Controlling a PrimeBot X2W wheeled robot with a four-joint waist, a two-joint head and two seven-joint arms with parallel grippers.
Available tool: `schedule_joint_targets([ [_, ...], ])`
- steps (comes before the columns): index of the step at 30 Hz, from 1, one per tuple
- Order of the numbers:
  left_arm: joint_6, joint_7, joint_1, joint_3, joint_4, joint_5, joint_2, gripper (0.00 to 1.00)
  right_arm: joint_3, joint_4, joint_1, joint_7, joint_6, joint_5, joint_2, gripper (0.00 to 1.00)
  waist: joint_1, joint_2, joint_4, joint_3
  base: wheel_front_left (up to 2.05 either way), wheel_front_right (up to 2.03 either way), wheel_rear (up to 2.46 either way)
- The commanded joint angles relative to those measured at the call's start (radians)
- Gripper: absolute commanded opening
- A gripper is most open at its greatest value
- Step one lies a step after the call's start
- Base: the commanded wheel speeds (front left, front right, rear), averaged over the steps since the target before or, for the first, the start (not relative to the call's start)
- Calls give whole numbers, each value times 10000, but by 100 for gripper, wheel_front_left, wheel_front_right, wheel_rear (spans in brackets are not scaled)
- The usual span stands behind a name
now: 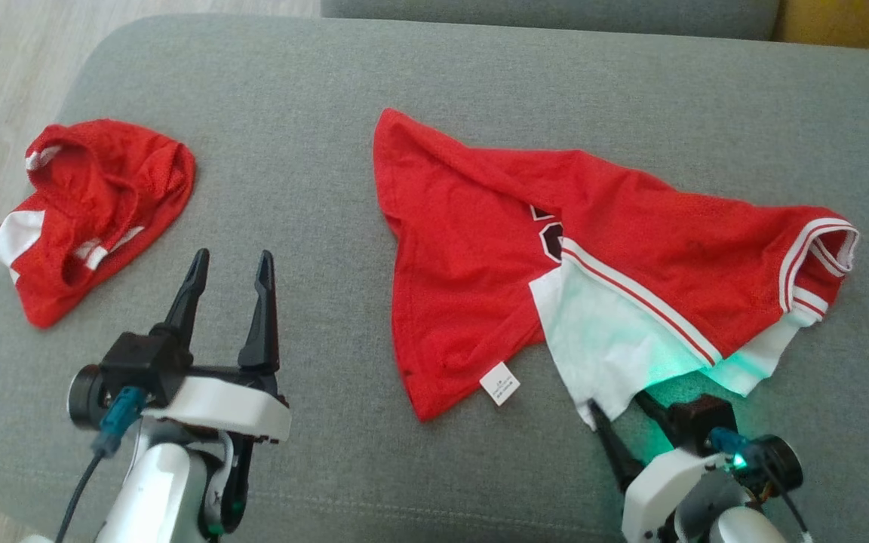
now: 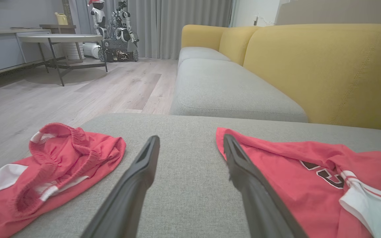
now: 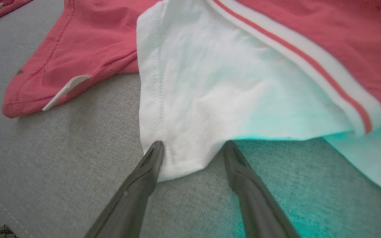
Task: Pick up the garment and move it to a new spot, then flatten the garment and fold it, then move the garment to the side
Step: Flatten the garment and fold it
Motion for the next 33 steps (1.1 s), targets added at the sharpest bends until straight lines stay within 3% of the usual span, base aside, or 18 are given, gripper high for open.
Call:
schedule_joint_targets([
  [1,-64,-51,-447,449,-327,87,60,100,171,33,-177,88,-7,3,-120,16,0,0,26,-2,0,0,0],
  [2,-97,-51,-445,474,-323,124,18,100,152,153,-203,107,-7,34,-114,0,0,0,49,1,0,0,0],
  [8,-269,-51,-455,633,-331,337,-186,100,67,164,-417,-37,-7,165,-116,0,0,0,104,40,0,0,0],
  [15,-404,-51,-410,846,-372,535,-369,100,-296,-1604,-832,-287,-7,369,-288,0,0,0,23,-5,0,0,0],
  [22,-520,-51,-459,989,-537,729,-499,100,-1507,-2855,-2069,6,-7,333,-823,0,0,0,-112,257,0,0,0],
  [26,-567,-51,-710,1046,-630,850,-568,100,-2042,-2616,-3418,219,-7,395,-1285,0,0,0,-112,746,0,0,0],
  [33,-733,-51,-1360,909,-735,999,-730,100,-2669,-1009,-5440,142,-7,620,-2120,0,0,0,174,1619,0,0,0],
])
